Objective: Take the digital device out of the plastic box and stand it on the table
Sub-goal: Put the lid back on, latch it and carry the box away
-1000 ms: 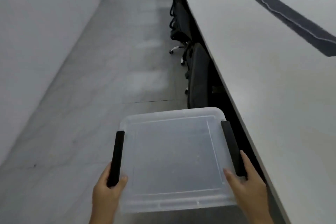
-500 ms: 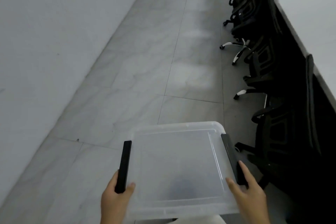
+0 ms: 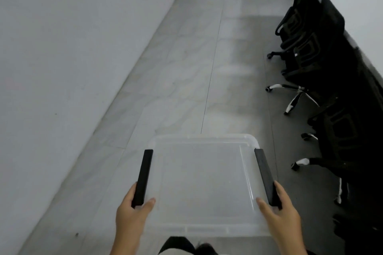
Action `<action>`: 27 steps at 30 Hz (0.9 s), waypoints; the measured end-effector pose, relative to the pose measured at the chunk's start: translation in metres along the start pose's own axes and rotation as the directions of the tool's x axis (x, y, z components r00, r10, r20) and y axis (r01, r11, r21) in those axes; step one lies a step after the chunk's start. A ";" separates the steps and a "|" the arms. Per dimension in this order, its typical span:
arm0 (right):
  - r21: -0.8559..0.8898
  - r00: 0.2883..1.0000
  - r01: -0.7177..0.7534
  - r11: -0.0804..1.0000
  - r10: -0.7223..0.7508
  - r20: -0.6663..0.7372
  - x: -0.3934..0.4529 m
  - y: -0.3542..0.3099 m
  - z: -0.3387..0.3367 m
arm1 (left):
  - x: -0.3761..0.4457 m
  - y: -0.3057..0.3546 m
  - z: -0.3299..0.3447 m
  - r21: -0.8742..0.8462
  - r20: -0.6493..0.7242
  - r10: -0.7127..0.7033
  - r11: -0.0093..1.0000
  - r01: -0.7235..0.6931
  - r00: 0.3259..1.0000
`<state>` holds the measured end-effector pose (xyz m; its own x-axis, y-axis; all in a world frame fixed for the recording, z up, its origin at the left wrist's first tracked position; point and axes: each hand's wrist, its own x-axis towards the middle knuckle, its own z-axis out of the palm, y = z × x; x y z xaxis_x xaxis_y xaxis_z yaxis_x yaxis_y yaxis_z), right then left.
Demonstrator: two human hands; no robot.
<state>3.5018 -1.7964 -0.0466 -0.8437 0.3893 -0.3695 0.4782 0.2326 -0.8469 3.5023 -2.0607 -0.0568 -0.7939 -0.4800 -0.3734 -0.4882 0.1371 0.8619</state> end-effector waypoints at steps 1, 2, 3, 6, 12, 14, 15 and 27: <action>-0.001 1.000 0.004 1.000 -0.004 -0.011 0.022 -0.012 0.009 | 0.023 0.012 0.009 -0.001 -0.002 -0.001 1.000 0.001 1.000; -0.008 1.000 -0.003 1.000 0.003 -0.028 0.044 -0.023 0.018 | 0.045 0.025 0.018 0.001 -0.003 -0.012 1.000 0.012 1.000; -0.010 0.999 -0.010 1.000 0.010 -0.044 0.070 -0.033 0.028 | 0.070 0.036 0.029 0.006 -0.003 -0.019 1.000 0.019 1.000; 0.008 0.997 -0.014 1.000 0.014 -0.074 0.147 -0.073 0.057 | 0.147 0.079 0.063 0.003 0.017 -0.025 1.000 0.025 1.000; 0.049 0.980 0.004 0.999 0.006 -0.198 0.303 -0.176 0.109 | 0.321 0.189 0.128 0.010 0.064 0.049 0.999 -0.050 0.997; 0.076 0.970 0.014 0.997 0.005 -0.243 0.341 -0.206 0.117 | 0.361 0.225 0.148 0.004 0.100 0.094 0.995 -0.095 0.991; 0.084 0.968 0.005 0.996 0.017 -0.252 0.365 -0.220 0.121 | 0.384 0.242 0.161 -0.001 0.127 0.107 0.994 -0.107 0.986; 0.090 0.954 0.005 0.996 0.022 -0.298 0.731 -0.370 0.147 | 0.662 0.438 0.383 -0.007 0.160 0.105 0.994 -0.105 0.982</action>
<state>2.6722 -1.7287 -0.0592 -0.7223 0.6418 -0.2576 0.4502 0.1535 -0.8796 2.6236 -1.9866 -0.0577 -0.8884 -0.3181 -0.3309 -0.3995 0.1809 0.8987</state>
